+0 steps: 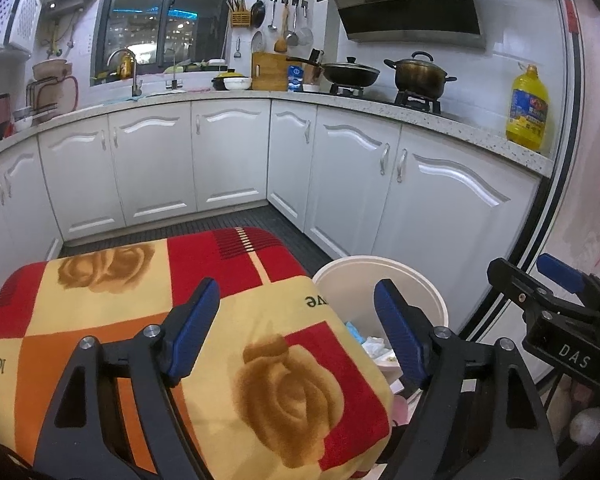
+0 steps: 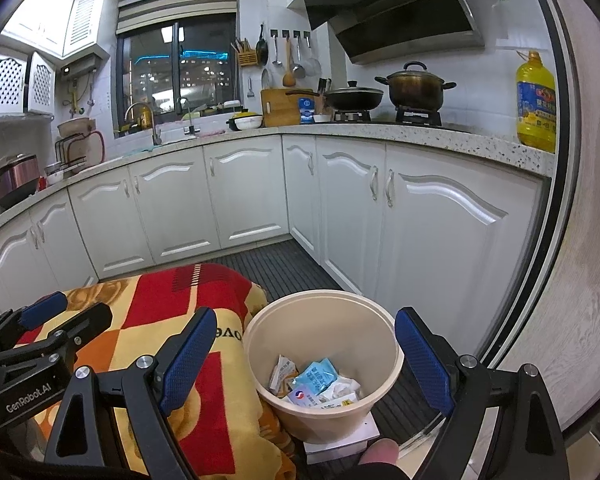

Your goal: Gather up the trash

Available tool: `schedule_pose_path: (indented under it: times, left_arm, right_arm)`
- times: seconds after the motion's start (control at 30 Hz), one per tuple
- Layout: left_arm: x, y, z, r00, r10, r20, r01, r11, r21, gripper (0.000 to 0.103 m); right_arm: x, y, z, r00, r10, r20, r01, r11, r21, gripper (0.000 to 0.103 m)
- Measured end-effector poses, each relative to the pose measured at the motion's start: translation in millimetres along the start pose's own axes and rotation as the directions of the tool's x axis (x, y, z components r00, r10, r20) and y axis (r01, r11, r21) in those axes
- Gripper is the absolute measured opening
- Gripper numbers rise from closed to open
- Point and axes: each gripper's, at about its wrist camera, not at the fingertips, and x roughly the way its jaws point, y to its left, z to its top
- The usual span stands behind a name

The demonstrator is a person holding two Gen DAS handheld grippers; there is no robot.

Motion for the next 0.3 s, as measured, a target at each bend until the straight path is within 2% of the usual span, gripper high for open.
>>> schedule_pose_path:
  times: [0.3]
  left_arm:
    - [0.0, -1.1, -1.7, 1.000, 0.012, 0.016, -0.013, 1.000, 0.022, 0.079]
  right_arm:
    - [0.4, -1.1, -0.5, 1.000, 0.001, -0.003, -0.001, 1.000, 0.004, 0.089]
